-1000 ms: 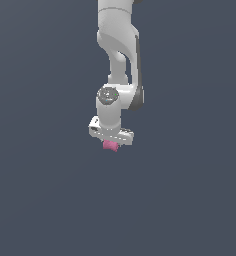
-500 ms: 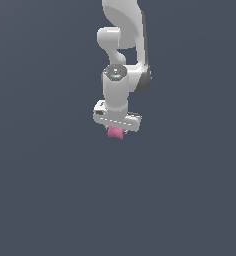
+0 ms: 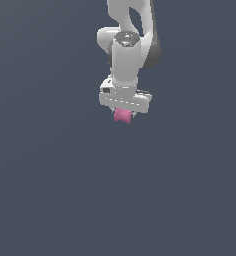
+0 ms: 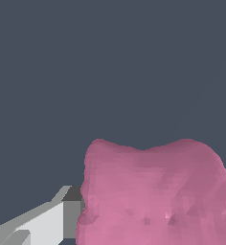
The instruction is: Pick up the object and move it to a goal position.
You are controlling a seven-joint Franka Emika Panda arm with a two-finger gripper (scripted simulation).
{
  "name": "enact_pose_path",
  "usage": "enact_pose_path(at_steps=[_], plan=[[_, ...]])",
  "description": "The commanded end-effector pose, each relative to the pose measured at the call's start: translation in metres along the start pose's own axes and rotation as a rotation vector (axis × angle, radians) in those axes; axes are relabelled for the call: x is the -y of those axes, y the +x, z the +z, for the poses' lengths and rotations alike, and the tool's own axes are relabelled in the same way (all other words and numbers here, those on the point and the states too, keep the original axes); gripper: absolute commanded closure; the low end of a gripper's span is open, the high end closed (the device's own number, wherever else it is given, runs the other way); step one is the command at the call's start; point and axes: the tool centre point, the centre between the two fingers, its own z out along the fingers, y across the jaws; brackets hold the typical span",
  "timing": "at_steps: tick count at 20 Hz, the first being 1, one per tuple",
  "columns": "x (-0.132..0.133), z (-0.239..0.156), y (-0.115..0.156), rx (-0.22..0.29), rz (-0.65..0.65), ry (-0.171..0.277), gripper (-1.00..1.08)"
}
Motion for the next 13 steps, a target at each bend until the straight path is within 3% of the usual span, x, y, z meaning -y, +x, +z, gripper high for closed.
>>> enact_pose_path(at_steps=[1,13], plan=[[0.004,-0.015,-0.009,0.000,0.000,-0.001,1.08],[0.014,-0.049,-0.025,0.001,0.000,0.000,1.08]])
